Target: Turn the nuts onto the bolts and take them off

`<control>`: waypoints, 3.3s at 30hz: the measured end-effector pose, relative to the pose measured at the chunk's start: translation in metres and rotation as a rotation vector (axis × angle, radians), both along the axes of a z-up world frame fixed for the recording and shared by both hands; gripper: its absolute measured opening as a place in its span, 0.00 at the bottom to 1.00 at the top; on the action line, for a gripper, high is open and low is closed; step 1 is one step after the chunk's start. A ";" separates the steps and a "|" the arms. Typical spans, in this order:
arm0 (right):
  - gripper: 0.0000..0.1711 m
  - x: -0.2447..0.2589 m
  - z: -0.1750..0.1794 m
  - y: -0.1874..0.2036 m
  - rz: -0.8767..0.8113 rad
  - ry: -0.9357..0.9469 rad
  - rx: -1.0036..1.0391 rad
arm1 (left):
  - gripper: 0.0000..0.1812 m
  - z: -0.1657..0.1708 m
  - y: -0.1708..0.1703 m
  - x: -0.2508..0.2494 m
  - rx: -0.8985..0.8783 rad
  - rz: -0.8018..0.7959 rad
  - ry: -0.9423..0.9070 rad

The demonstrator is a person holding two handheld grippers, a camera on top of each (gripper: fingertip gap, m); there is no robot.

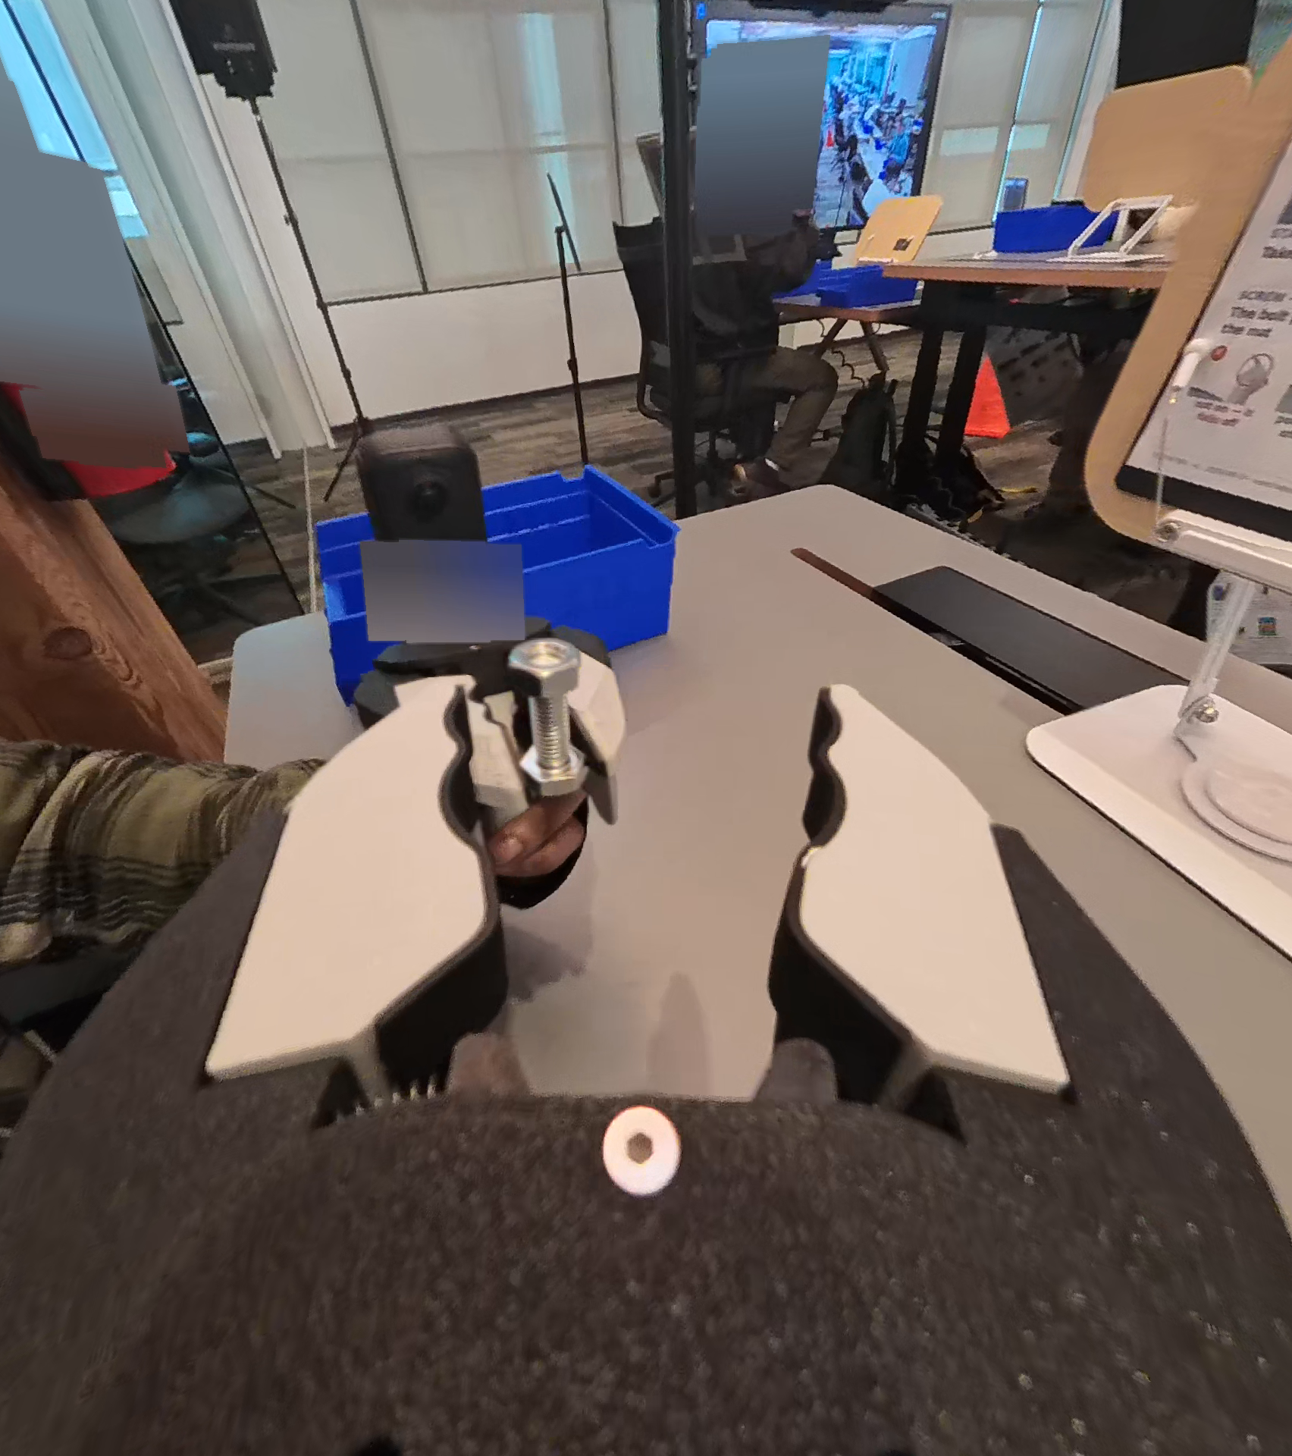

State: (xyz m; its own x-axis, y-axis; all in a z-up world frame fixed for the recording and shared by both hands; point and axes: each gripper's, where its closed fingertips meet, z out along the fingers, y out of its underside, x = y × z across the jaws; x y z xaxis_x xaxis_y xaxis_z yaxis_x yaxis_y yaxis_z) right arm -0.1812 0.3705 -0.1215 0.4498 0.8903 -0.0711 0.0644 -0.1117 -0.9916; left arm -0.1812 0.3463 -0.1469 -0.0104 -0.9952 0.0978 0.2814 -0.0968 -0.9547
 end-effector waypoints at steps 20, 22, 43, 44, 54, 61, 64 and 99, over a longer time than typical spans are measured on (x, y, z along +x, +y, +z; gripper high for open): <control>0.41 0.009 0.002 0.006 -0.042 -0.072 -0.042 | 0.10 0.003 -0.003 0.000 0.027 0.012 0.000; 0.42 0.006 0.003 0.003 -0.026 -0.070 -0.032 | 0.10 0.002 -0.003 0.001 0.025 0.012 0.003; 0.25 -0.008 0.001 -0.018 0.075 -0.220 -0.084 | 0.11 -0.003 0.001 0.004 0.054 0.063 0.047; 0.22 -0.009 0.002 -0.020 0.086 -0.232 -0.120 | 0.11 -0.004 0.001 0.004 0.061 0.072 0.056; 0.22 0.005 -0.011 -0.017 0.137 -0.603 -0.513 | 0.11 -0.015 0.005 0.011 0.103 0.136 0.137; 0.10 -0.002 -0.021 -0.022 0.234 -0.773 -0.593 | 0.11 -0.017 0.007 0.011 0.104 0.141 0.150; 0.10 0.000 -0.021 -0.023 0.298 -0.903 -0.489 | 0.11 -0.017 0.006 0.011 0.101 0.130 0.147; 0.10 0.000 -0.026 -0.009 0.280 -1.009 -0.576 | 0.11 -0.019 0.020 0.006 0.091 0.241 0.171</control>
State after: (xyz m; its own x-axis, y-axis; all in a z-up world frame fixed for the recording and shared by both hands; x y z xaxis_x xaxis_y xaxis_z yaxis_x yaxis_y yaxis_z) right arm -0.1814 0.3612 -0.1476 0.3273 0.9193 -0.2185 0.8784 -0.3812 -0.2884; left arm -0.1751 0.3664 -0.1662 0.2355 -0.9718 -0.0115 0.1202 0.0409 -0.9919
